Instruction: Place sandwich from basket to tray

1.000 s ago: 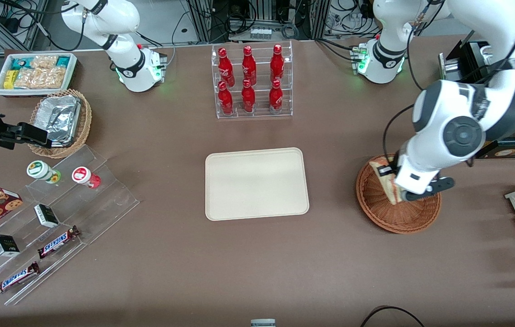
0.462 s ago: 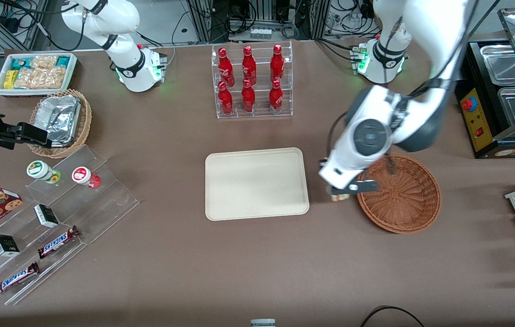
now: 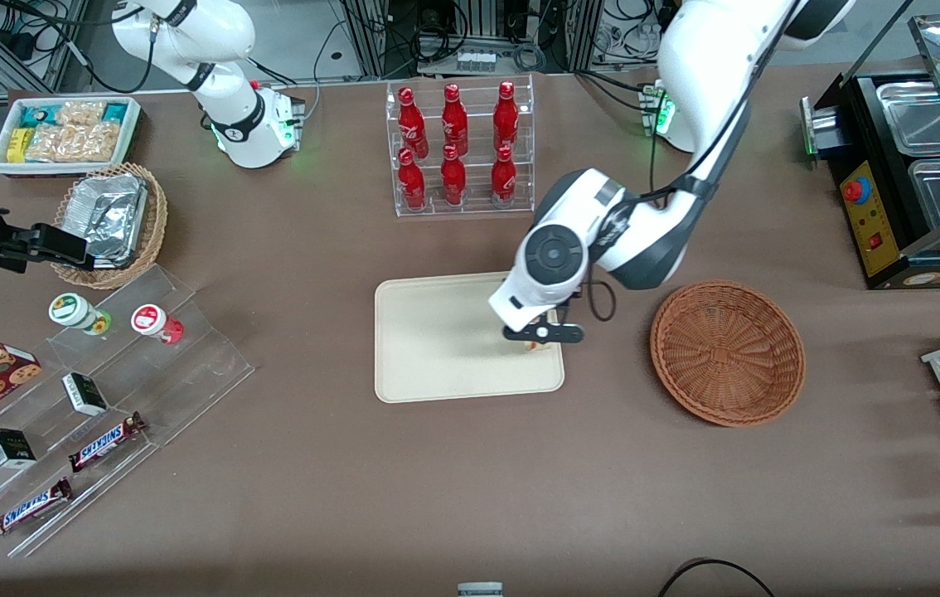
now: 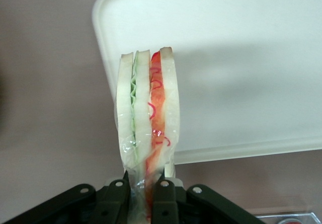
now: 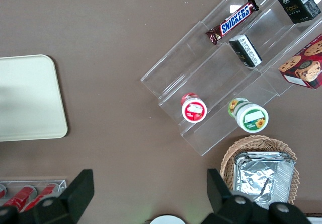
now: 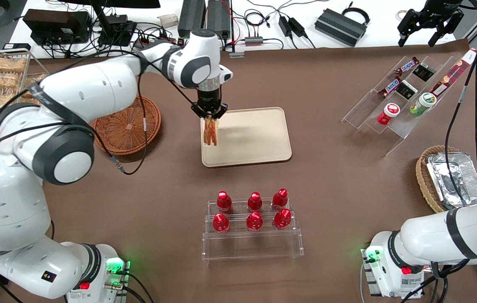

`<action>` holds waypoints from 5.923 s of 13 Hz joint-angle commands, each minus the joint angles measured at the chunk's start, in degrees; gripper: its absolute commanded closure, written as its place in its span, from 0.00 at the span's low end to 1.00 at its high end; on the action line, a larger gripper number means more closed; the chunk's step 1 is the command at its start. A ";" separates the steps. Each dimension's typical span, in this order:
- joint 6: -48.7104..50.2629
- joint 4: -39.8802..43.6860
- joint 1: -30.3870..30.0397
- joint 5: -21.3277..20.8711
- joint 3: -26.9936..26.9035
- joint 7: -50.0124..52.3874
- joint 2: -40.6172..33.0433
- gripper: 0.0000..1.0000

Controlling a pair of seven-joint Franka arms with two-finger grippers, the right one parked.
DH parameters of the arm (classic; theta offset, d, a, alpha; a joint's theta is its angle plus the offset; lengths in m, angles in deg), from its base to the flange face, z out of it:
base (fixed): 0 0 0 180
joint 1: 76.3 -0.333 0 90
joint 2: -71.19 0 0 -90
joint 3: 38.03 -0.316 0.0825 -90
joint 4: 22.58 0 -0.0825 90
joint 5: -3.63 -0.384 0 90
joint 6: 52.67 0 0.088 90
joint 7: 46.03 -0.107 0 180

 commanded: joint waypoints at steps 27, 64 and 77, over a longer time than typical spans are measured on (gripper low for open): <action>-12.68 7.24 6.62 -0.48 -0.43 13.75 12.40 0.42; 20.80 -4.97 -26.33 -3.64 -1.04 -23.78 -25.82 0.00; 26.43 -5.34 -25.57 -2.32 -9.37 -28.96 -34.45 0.00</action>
